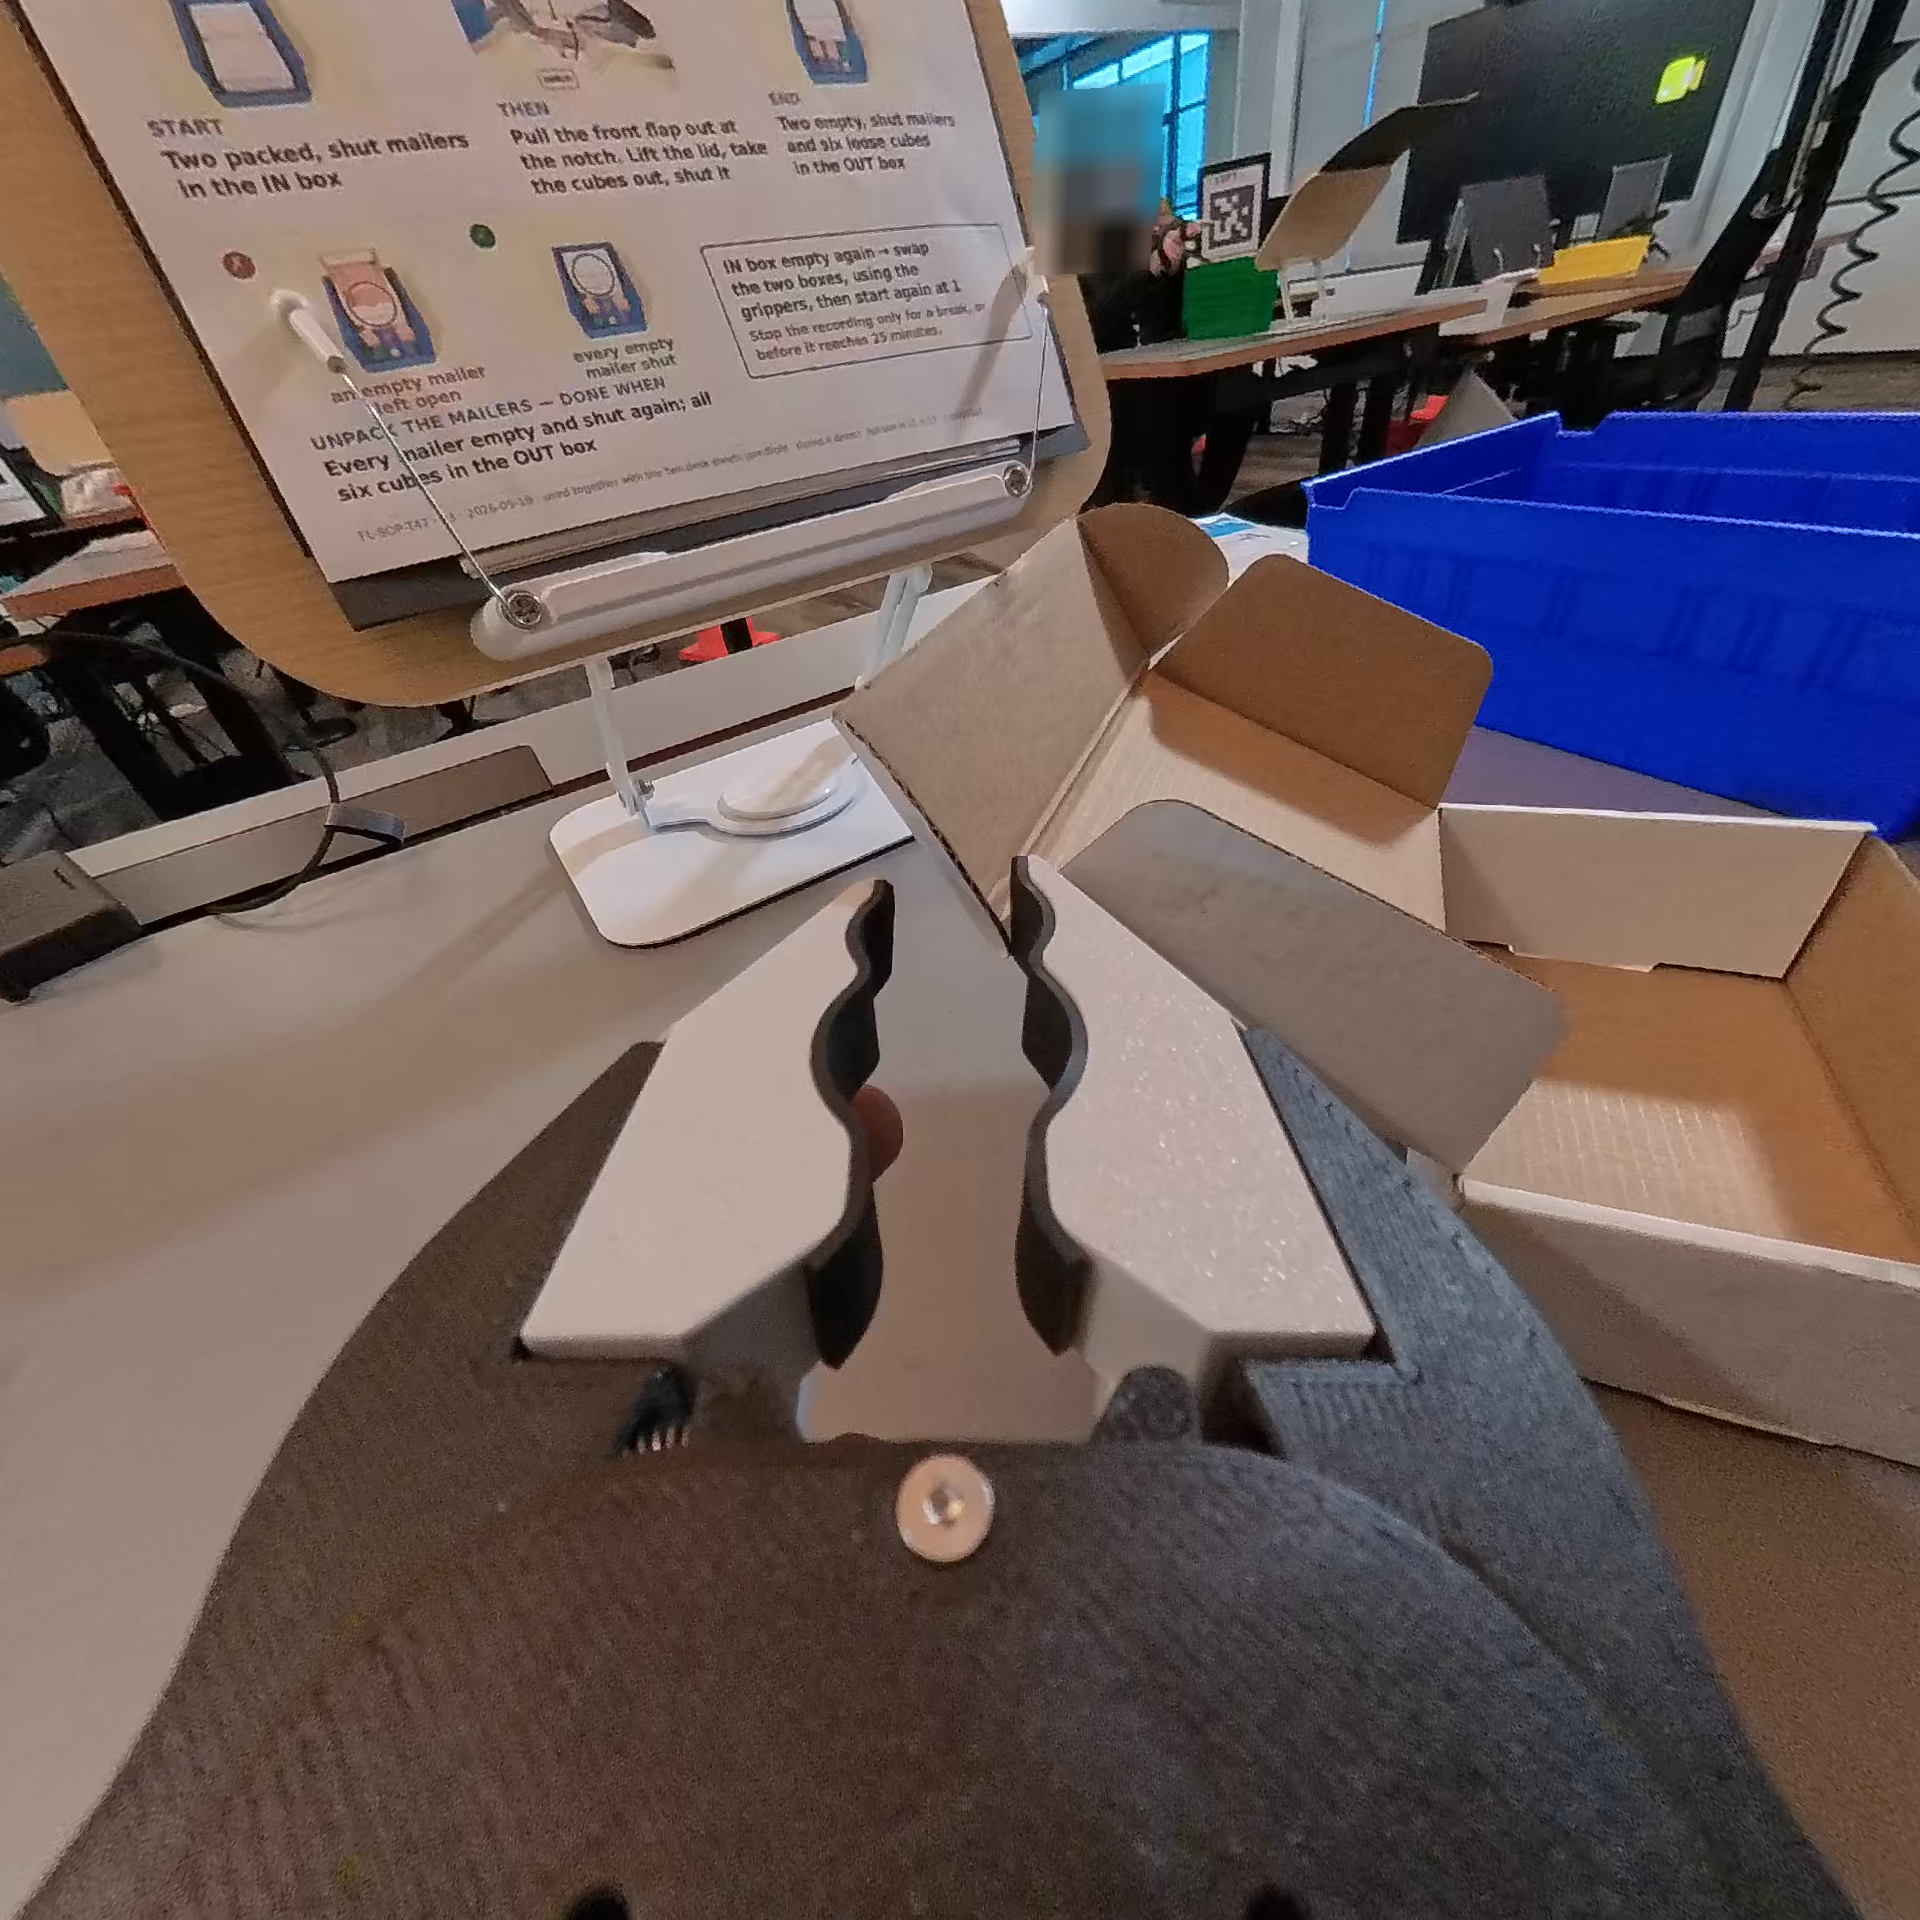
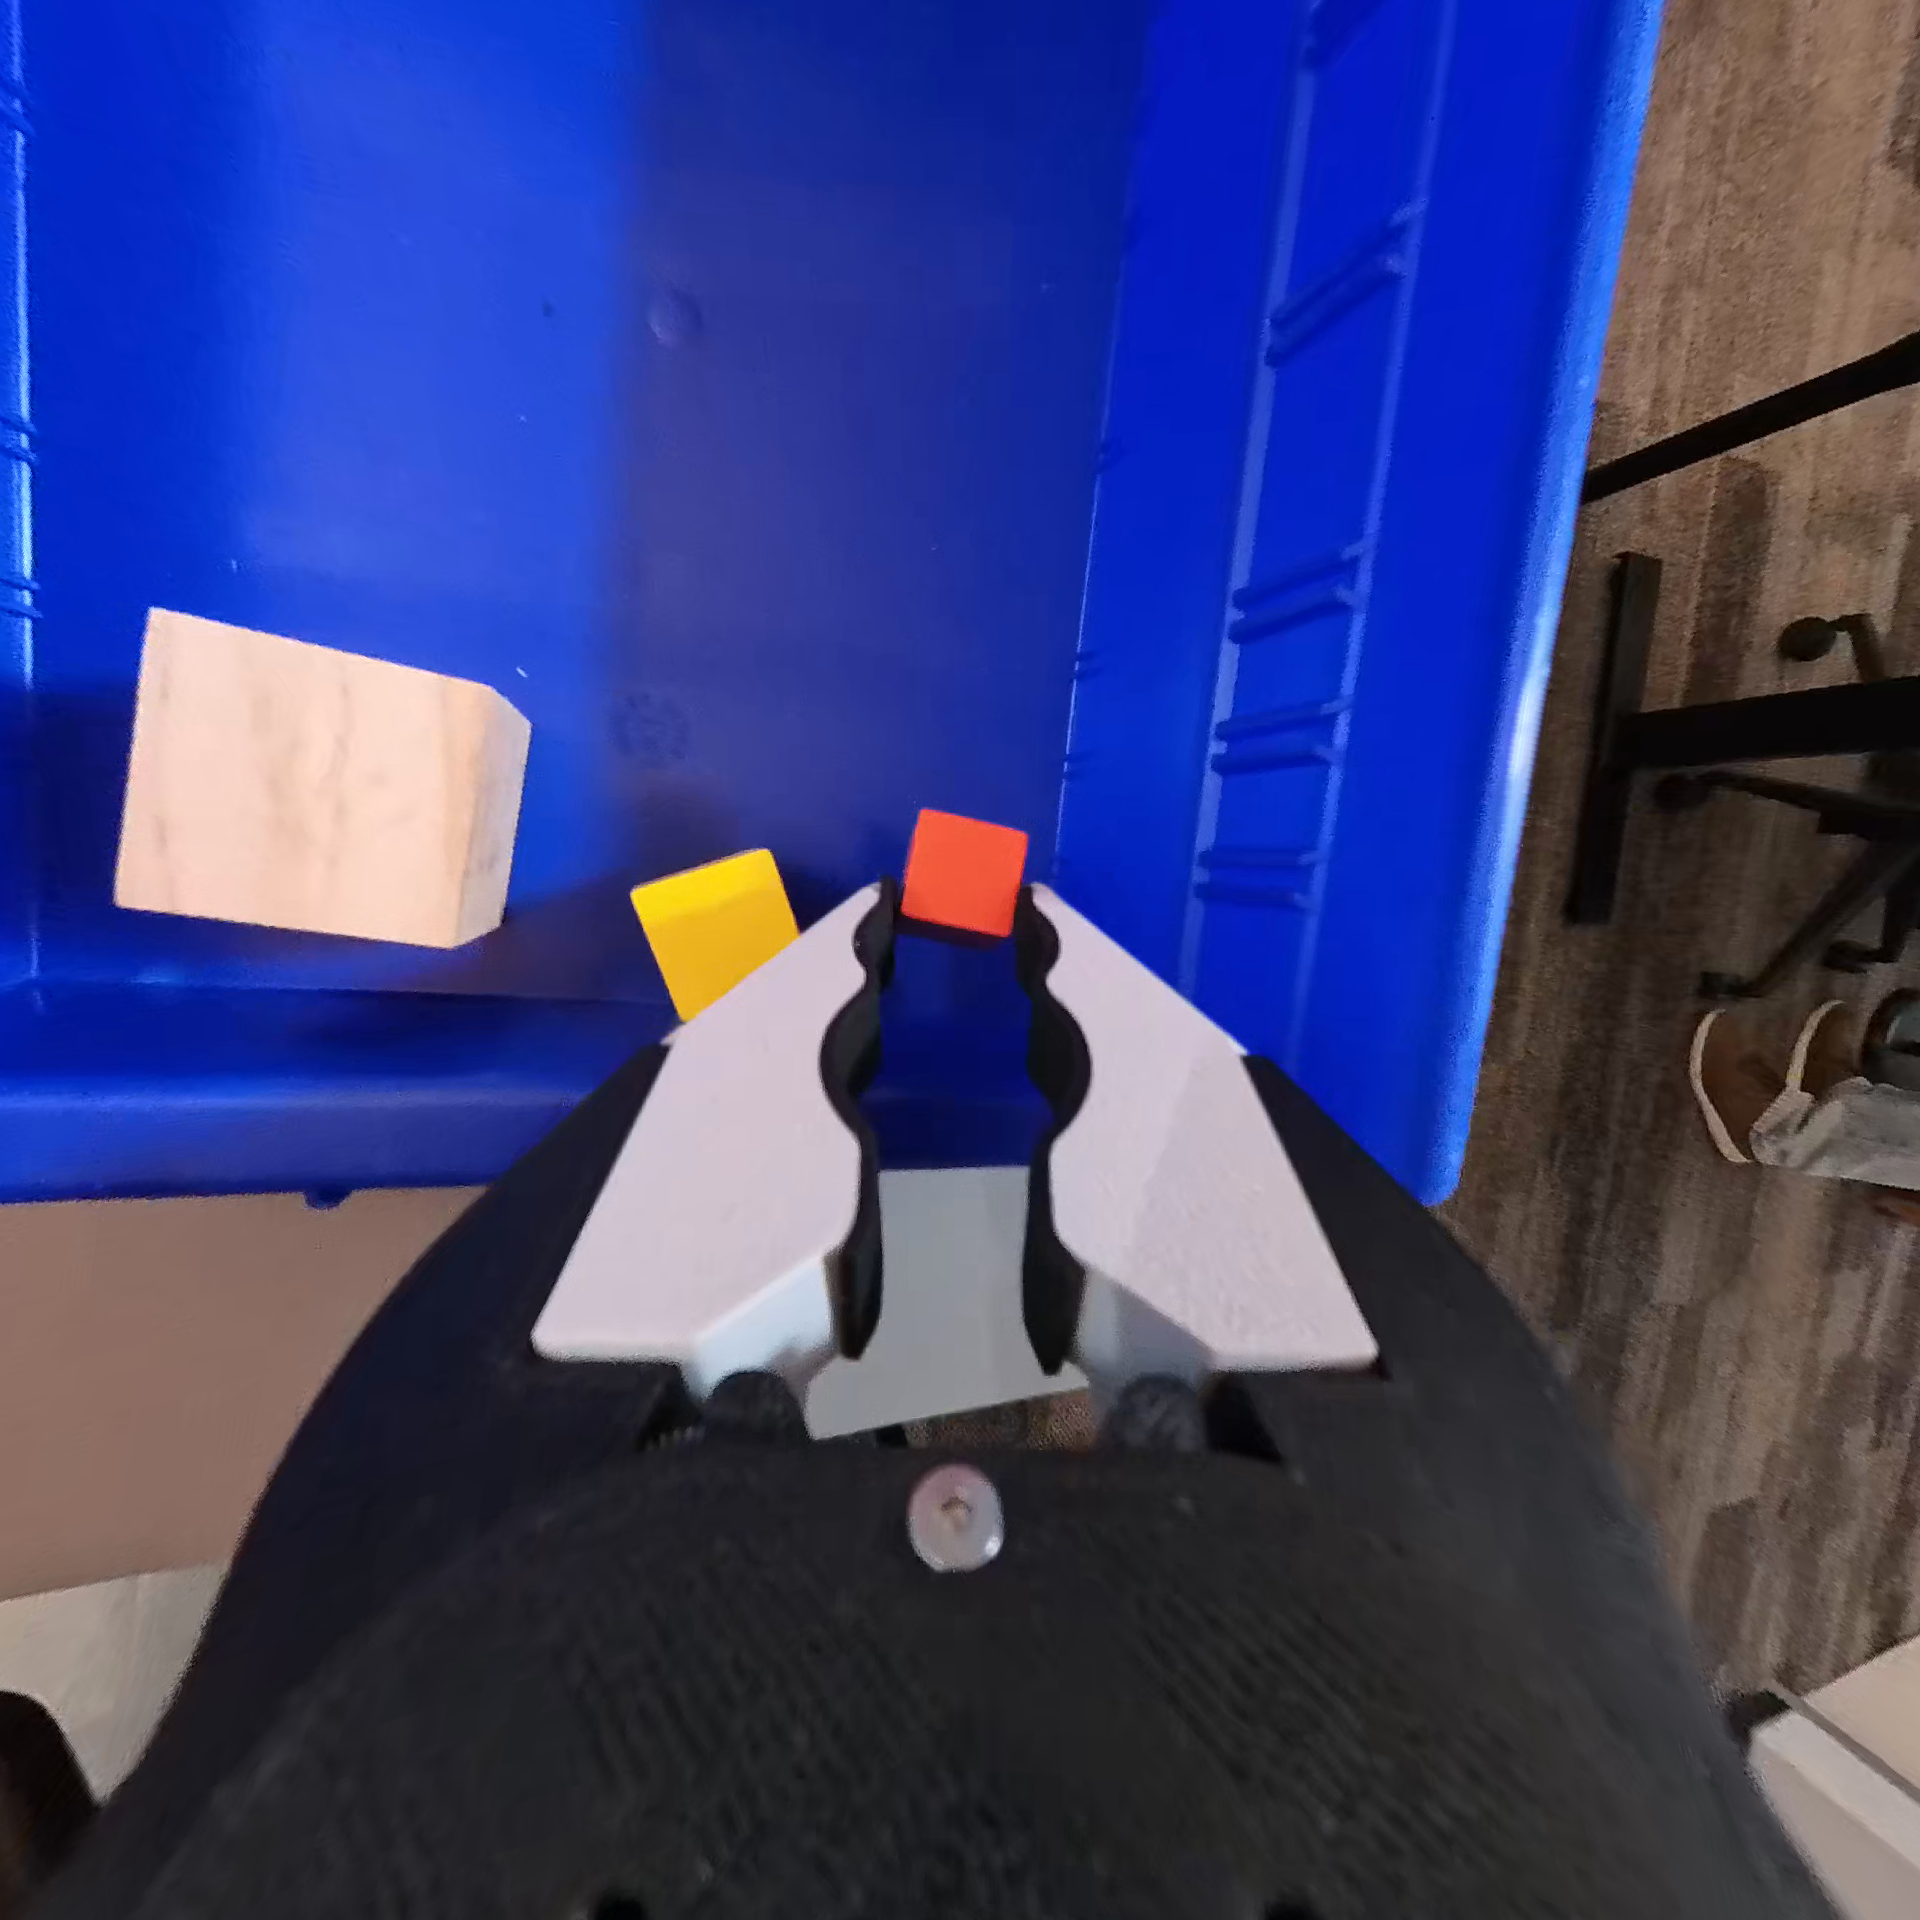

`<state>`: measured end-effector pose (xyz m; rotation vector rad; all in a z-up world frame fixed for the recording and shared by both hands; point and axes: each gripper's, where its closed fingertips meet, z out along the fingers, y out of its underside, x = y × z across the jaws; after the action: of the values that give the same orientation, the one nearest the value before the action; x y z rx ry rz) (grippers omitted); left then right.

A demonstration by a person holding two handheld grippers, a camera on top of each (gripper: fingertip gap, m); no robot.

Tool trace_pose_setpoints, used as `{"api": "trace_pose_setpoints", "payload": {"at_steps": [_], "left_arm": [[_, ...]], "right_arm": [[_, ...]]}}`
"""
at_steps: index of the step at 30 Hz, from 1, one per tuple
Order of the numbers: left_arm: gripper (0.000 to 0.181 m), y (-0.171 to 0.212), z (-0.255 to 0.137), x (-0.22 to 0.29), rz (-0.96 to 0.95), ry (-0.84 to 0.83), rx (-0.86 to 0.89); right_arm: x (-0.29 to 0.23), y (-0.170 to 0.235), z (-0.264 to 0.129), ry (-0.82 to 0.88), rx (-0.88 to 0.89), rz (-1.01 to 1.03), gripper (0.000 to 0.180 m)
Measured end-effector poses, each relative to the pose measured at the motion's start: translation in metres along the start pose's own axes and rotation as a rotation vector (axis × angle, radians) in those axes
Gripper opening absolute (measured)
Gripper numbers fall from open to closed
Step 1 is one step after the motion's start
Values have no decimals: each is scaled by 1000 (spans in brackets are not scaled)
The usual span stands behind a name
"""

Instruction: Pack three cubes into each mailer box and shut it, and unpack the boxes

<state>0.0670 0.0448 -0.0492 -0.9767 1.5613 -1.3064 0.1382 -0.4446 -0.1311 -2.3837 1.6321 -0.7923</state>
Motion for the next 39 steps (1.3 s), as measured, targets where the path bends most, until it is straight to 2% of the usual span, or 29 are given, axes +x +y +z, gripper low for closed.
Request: {"api": "trace_pose_setpoints", "payload": {"at_steps": [8, 12, 14, 18, 20, 23, 26, 32, 37, 39], "left_arm": [[21, 0, 0, 0, -2, 4, 4], [20, -1, 0, 1, -3, 4, 6], [20, -1, 0, 1, -9, 7, 10], [23, -4, -2, 2, -30, 24, 25], [23, -5, -2, 3, -51, 35, 30], [26, -8, -4, 3, -76, 57, 44], [31, -13, -7, 5, -83, 87, 63], [41, -20, -15, 14, -185, 255, 100], [54, -16, -19, 16, -313, 389, 88], [53, -14, -23, 20, -328, 456, 84]], "right_arm": [[5, 2, -7, 31, -5, 5, 28], [2, -23, -36, 49, 123, 1, 26], [-25, -45, -61, -46, 237, -22, 24], [-138, -81, -123, -474, 506, -97, 24], [-186, -86, -139, -599, 568, -156, 25], [-236, -80, -133, -655, 545, -251, 31], [-261, -75, -124, -706, 513, -267, 39], [-263, -72, -117, -810, 509, -178, 46], [-267, -63, -104, -843, 463, -198, 46], [-270, -59, -98, -849, 440, -214, 46]]}}
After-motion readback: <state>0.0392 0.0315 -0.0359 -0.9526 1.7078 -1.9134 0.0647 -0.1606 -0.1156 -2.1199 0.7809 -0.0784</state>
